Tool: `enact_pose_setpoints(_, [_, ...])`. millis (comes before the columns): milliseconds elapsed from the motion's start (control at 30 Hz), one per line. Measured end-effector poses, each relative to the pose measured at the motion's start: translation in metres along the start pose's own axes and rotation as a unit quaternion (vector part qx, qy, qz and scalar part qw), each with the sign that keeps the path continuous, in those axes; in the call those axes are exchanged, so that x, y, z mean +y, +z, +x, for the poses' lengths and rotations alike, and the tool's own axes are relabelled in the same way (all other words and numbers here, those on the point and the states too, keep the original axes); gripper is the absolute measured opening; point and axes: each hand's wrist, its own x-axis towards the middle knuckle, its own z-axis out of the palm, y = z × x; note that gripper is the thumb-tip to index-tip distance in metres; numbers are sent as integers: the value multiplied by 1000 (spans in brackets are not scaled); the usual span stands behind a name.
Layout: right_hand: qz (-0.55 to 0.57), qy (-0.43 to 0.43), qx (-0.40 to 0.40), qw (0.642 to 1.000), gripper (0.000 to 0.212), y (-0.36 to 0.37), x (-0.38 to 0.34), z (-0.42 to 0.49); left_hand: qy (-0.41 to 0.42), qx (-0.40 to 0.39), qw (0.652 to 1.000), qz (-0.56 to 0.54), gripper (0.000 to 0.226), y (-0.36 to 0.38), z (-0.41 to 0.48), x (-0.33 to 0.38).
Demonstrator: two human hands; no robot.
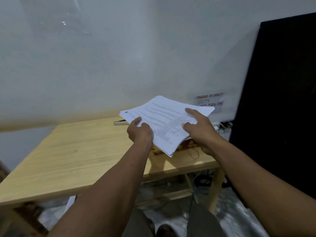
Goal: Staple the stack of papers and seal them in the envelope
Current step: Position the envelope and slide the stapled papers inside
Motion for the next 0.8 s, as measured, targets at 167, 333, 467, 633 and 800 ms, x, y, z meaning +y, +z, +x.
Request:
enact_pose_setpoints(167, [33, 57, 74, 995, 33, -32, 12, 12, 59, -126, 981, 137, 26, 6, -4, -20])
enact_pose_setpoints(333, [109, 116, 91, 983, 33, -61, 13, 7, 246, -214, 825, 461, 19, -28, -2, -57])
enact_pose_setpoints(467, [116, 147, 96, 978, 31, -72, 15, -7, 304, -301, 718, 549, 13, -33, -6, -68])
enact_pose_setpoints(633, [62, 153, 99, 981, 28, -97, 17, -34, 314, -349, 697, 542, 15, -37, -7, -60])
enact_pose_setpoints(800, [44, 145, 111, 982, 19, -134, 28, -61, 329, -364, 680, 545, 18, -44, 2, -54])
